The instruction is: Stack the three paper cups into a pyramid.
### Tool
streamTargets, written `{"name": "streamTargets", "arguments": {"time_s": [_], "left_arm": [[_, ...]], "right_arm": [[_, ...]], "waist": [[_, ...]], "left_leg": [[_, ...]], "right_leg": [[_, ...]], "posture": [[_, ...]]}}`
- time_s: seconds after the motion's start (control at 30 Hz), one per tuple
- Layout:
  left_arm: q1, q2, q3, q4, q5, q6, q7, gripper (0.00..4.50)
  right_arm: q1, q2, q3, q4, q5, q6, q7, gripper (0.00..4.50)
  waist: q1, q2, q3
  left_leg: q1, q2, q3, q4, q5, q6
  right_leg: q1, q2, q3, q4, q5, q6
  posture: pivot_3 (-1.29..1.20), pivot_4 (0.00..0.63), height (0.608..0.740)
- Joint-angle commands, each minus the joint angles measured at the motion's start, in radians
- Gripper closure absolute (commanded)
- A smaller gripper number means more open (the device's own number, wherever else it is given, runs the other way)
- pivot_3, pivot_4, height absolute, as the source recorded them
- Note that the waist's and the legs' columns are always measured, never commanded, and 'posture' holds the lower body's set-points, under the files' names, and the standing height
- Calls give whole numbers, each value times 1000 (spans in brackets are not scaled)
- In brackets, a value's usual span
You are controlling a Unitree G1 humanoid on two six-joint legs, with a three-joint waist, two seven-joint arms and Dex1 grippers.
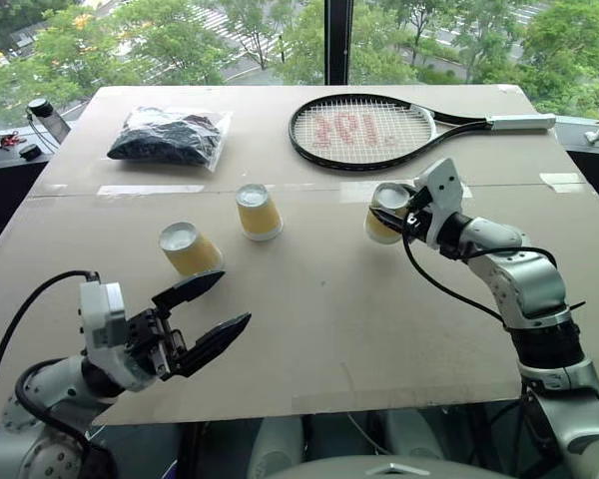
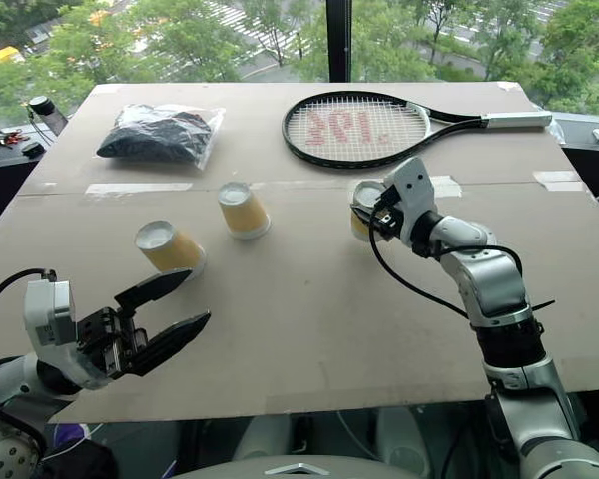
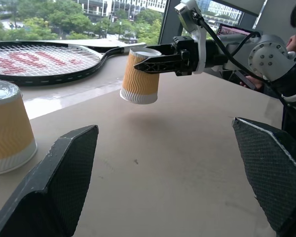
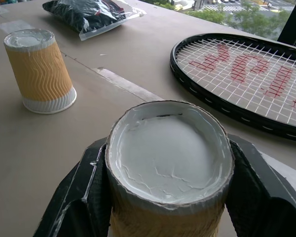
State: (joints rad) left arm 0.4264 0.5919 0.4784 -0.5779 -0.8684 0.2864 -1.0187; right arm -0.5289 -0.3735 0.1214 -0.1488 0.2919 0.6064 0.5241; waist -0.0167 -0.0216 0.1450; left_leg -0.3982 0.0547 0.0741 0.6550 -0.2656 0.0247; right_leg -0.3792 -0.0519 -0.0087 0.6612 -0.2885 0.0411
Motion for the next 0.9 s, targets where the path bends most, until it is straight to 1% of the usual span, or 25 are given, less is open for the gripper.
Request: {"name": "streamTargets", "arguments": {"time_s": [0.03, 0.23, 0.37, 0.53, 0.63, 0.83, 0.9], "left_arm": [[15, -10, 28, -43, -25, -19, 12, 0], [25, -9, 32, -44, -28, -23, 15, 0], [24, 0, 51, -23, -30, -16, 21, 0], [20, 2, 58, -9, -35, 8, 53, 0], [23, 14, 47, -2, -13, 12, 47, 0], [-2, 5, 35, 8, -23, 3, 53, 0], [-14, -2, 28, 14, -22, 2, 61, 0]], "right_arm": [[-21, 22, 1, -7, -7, -21, 0, 2270], [-24, 73, 19, 13, -20, -26, -10, 2270], [-40, 119, 29, 77, -44, -72, -24, 2270], [-60, 138, 26, 120, -63, -108, -19, 2270], [-71, 145, 30, 138, -70, -122, -11, 2270], [-77, 155, 37, 175, -76, -124, 17, 2270], [-72, 152, 42, 208, -92, -138, 23, 1214]], "waist": [[1, 0, 0], [1, 0, 0], [1, 0, 0], [0, 0, 0], [0, 0, 0], [0, 0, 0], [0, 0, 0]], "left_leg": [[0, 0, 0, 0, 0, 1], [0, 0, 0, 0, 0, 1], [0, 0, 0, 0, 0, 1], [0, 0, 1, 0, 0, 0], [0, 0, 0, 0, 0, 0], [0, 0, 1, 0, 0, 0], [0, 0, 0, 0, 0, 0]], "right_leg": [[0, 0, 0, 0, 0, 0], [0, 0, 0, 0, 0, 0], [0, 0, 0, 0, 0, 0], [0, 0, 0, 0, 0, 0], [0, 0, 0, 0, 0, 0], [0, 0, 0, 0, 0, 0], [0, 0, 0, 0, 0, 0]], "posture": [[0, 150, 740], [0, 150, 740], [0, 150, 740], [0, 150, 740], [0, 150, 740], [0, 150, 740], [0, 150, 740]]}}
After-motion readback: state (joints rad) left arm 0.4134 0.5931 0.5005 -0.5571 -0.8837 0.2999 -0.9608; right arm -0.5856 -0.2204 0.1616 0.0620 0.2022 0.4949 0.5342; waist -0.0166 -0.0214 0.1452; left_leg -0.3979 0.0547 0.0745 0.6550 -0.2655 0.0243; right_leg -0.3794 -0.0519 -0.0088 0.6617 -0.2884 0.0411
